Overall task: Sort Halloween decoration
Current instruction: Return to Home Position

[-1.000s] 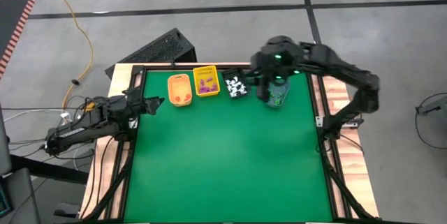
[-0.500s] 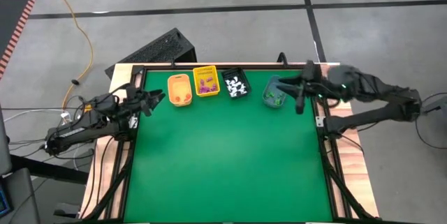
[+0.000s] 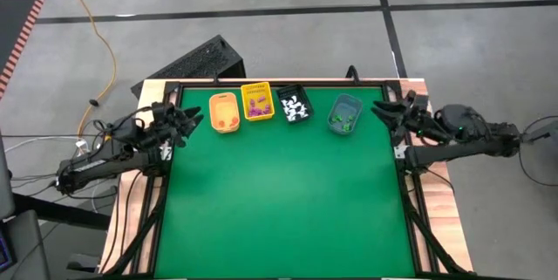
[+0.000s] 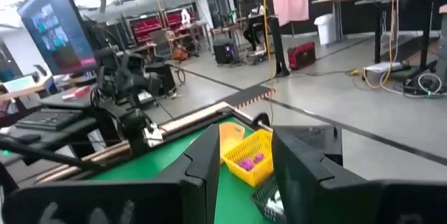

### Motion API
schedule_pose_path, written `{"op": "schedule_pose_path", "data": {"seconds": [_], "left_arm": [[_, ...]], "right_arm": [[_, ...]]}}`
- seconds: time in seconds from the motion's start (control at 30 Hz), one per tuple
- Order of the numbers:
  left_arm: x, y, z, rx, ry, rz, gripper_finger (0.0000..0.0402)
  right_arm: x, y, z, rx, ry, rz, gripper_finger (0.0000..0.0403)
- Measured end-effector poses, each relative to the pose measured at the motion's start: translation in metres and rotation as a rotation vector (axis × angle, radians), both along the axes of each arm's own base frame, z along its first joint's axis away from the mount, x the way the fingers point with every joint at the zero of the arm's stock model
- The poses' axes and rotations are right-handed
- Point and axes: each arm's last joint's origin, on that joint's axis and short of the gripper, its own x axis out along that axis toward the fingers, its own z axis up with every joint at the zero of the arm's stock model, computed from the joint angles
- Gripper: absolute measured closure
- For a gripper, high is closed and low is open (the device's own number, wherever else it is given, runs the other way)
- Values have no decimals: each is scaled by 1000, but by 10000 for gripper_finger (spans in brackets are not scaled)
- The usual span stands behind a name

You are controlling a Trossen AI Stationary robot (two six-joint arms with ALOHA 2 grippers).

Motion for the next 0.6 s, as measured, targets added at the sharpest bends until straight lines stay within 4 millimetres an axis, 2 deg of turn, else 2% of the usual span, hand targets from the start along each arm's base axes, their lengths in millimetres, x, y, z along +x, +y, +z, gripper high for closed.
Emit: {"op": "schedule_pose_path", "data": {"seconds": [0.2,0.43,0.6], "left_arm": [[1,-1,-1,13,20,-32,170],[3,-5,-6,32,86,-51,170],[3,-9,-9,38,115,-84,170]], "right_arm": [[-10,-1,-33,15,-64,-18,276],[-4,0,-78,19,-99,-18,276],[-1,-1,-100,25,-121,-80,276]]}}
